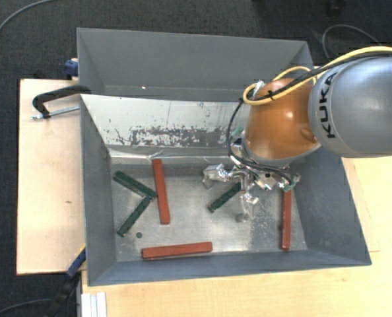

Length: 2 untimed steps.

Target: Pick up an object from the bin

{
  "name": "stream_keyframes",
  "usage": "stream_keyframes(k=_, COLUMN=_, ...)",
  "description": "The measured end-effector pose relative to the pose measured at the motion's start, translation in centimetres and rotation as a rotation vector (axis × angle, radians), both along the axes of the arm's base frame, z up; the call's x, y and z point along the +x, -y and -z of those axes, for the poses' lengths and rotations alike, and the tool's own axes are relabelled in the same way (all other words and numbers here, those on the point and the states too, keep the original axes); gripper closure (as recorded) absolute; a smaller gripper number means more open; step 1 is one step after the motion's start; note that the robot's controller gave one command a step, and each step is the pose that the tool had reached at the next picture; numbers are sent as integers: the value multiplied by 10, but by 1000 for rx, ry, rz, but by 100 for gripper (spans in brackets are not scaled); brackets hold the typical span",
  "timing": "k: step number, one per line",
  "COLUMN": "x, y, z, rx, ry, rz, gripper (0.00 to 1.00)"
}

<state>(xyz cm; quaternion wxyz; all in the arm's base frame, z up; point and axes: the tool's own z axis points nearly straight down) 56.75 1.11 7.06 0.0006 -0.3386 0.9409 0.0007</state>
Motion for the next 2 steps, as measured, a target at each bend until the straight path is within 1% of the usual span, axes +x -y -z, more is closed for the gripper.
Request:
stream_keyframes(k=1, x=0, y=0, z=0, rx=0, ry=0, rz=0, gripper=100)
stream_keyframes(k=2, x=3, y=-1, z=-107, rx=0, ry=15, rz=3, gripper=100)
